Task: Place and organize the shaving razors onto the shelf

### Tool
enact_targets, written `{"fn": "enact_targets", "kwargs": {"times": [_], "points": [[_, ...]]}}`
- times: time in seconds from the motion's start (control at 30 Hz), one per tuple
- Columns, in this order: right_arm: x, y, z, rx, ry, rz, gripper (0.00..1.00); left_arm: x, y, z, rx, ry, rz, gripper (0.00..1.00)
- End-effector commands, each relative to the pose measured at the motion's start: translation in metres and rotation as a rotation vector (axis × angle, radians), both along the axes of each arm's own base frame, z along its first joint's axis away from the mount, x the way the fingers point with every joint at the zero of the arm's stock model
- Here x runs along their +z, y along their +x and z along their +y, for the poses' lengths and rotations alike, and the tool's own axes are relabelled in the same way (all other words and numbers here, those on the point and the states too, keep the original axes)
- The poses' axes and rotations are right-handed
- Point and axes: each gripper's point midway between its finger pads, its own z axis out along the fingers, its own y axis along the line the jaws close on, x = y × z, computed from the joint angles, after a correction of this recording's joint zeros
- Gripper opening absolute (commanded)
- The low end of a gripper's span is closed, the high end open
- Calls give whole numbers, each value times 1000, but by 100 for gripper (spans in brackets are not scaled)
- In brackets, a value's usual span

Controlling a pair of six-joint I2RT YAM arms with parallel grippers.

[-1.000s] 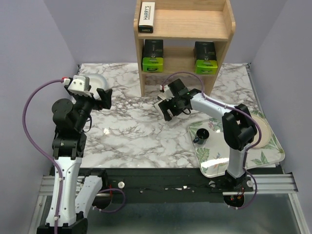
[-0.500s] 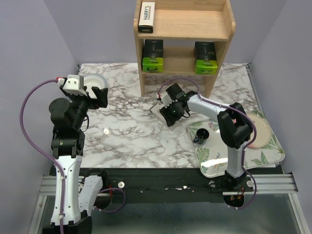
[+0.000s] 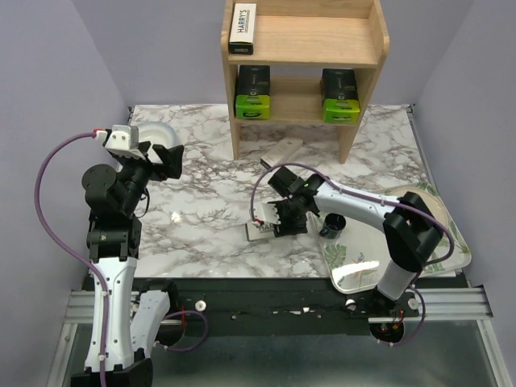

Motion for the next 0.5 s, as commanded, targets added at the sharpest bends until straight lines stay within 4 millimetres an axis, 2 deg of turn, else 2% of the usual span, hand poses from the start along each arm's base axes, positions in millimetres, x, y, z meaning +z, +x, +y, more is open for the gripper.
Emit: {"fn": "enact_targets", "kwargs": {"times": [0.0,0.03,0.13,0.17,0.3,0.37,0.4,0.43,0.47], "points": [[31,57,10,82,30,-299,71,-7,-4,-17,-104,-34,15,99],[43,58,14,1,49,-266,72,-14,-7,-27,-170,-33,42,98],[59,42,21,-151,106,-140,75,-56,-6,-45,-264,-82,221,99],[69,38,27,-172,147,-116,77,-78,-4,-49,-275,-105,322,99],[88,23,30,-258,223,-58,78,-129,-2,-57,-237,-104,472,97],[90,13,28,-293,245,-20,75,-152,6,-55,-180,-112,544,86],[89,6,25,-310,251,0,68,-164,7,-57,-182,-127,579,72],[87,0,24,-367,259,39,61,-172,9,-61,-186,-145,611,61],[83,-7,23,-398,255,75,51,-183,12,-71,-212,-145,647,47]]}}
